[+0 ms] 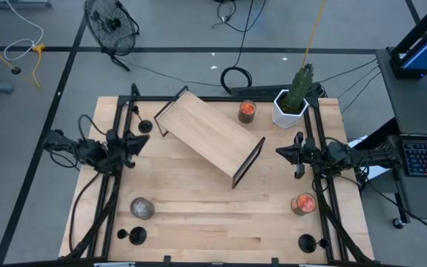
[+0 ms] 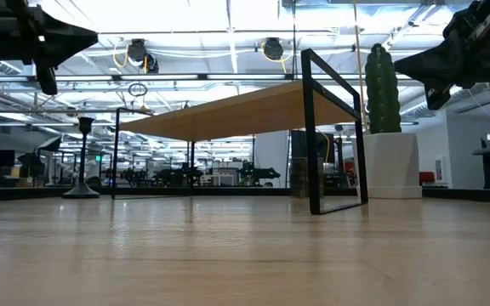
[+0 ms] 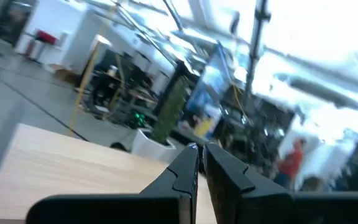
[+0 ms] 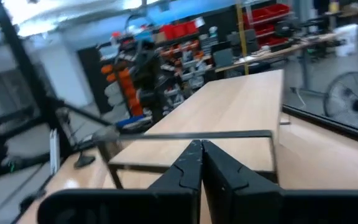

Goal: Pick & Place candle stick holders
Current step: Put the top black candle holder on the shelf

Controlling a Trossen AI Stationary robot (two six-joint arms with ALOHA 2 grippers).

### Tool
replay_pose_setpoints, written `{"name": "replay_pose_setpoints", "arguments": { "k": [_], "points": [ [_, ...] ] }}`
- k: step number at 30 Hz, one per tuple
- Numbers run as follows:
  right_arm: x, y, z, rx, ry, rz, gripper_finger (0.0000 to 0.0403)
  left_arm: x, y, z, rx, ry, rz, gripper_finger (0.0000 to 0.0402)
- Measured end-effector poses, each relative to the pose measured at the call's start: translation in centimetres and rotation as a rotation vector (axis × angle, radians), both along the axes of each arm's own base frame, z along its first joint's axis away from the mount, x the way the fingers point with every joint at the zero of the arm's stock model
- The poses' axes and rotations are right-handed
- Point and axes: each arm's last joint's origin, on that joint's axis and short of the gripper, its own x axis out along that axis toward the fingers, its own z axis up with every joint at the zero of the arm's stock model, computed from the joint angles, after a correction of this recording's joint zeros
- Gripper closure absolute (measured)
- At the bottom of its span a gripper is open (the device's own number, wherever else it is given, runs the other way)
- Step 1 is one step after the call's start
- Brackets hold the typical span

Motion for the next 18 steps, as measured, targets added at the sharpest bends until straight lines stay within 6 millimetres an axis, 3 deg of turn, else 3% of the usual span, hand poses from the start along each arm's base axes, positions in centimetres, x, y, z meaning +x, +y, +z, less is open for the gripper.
{"name": "replay_pose_setpoints", "arguments": {
  "k": [7, 13, 18],
  "points": [
    [-0.1, -0.4, 0.0, 0.101, -0.021, -0.153, 0.0399, -0.4, 0.5, 2.0, 0.045, 0.067, 0.179, 0.0369],
    [-0.2, -0.6, 0.0, 0.104, -0.023, -0.201, 0.0399, -0.5, 0.8, 6.3, 0.076, 0.208, 0.388, 0.0369],
    [-0.2, -0.6, 0.0, 0.104, -0.023, -0.201, 0.0399, 0.6, 0.6, 10.2, 0.094, 0.377, 0.531, 0.0369]
  ]
}}
